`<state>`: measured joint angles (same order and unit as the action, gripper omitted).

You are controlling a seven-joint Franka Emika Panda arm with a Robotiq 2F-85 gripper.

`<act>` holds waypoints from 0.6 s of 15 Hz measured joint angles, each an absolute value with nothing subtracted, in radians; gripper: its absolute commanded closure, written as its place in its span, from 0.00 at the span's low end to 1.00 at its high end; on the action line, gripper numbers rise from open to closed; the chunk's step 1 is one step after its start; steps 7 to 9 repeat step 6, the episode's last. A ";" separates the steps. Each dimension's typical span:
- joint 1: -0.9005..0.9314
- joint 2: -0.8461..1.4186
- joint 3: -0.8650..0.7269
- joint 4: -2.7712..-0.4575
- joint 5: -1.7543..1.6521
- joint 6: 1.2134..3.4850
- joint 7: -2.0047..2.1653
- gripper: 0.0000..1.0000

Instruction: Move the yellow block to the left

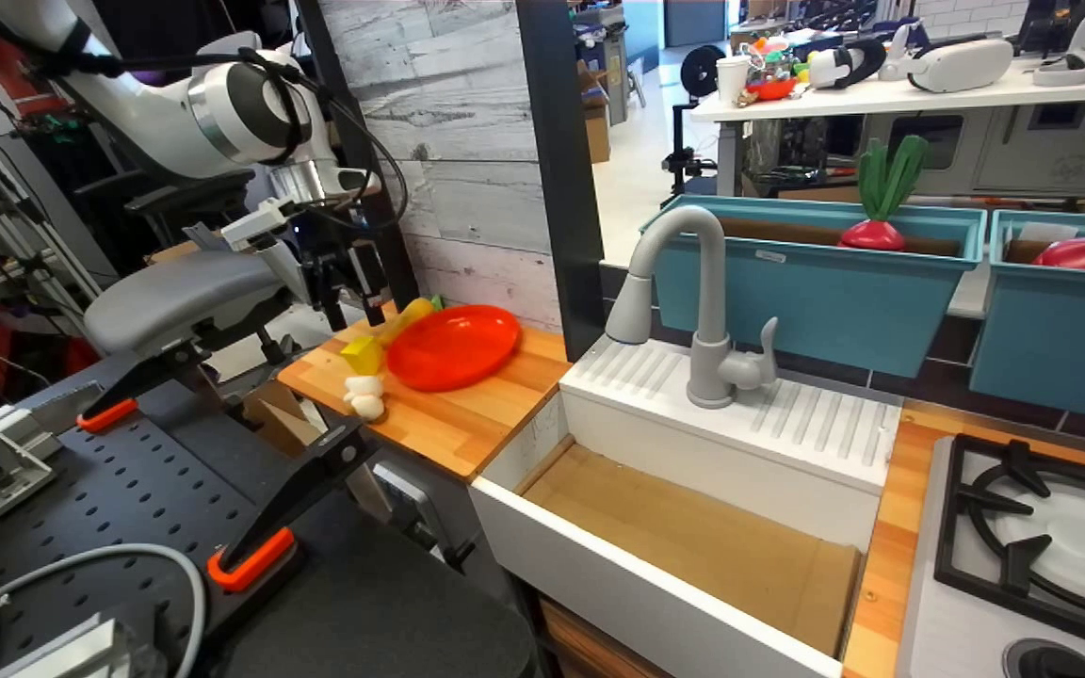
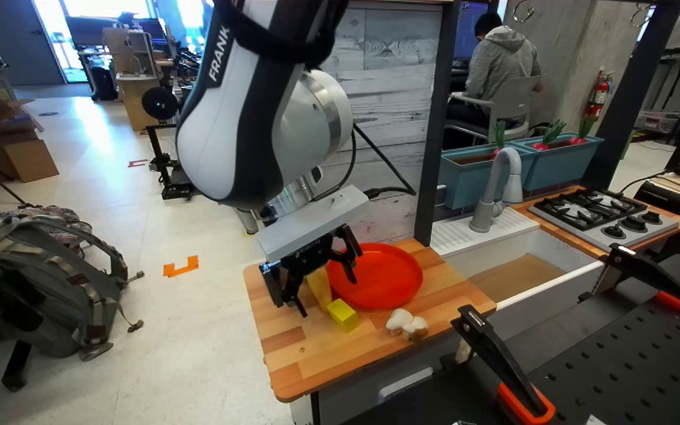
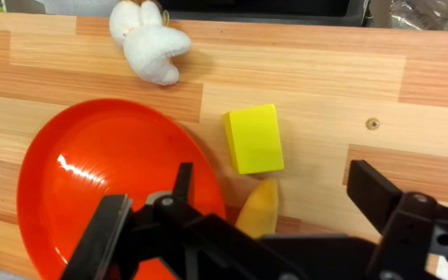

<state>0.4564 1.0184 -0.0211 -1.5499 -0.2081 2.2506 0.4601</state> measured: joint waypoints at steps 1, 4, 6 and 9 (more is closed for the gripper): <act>0.456 1.007 -0.018 -1.554 -0.206 2.251 0.458 0.00; 0.451 0.935 0.007 -1.589 -0.187 2.237 0.444 0.00; 0.452 0.912 0.009 -1.598 -0.186 2.233 0.443 0.00; 0.452 0.912 0.009 -1.598 -0.186 2.233 0.443 0.00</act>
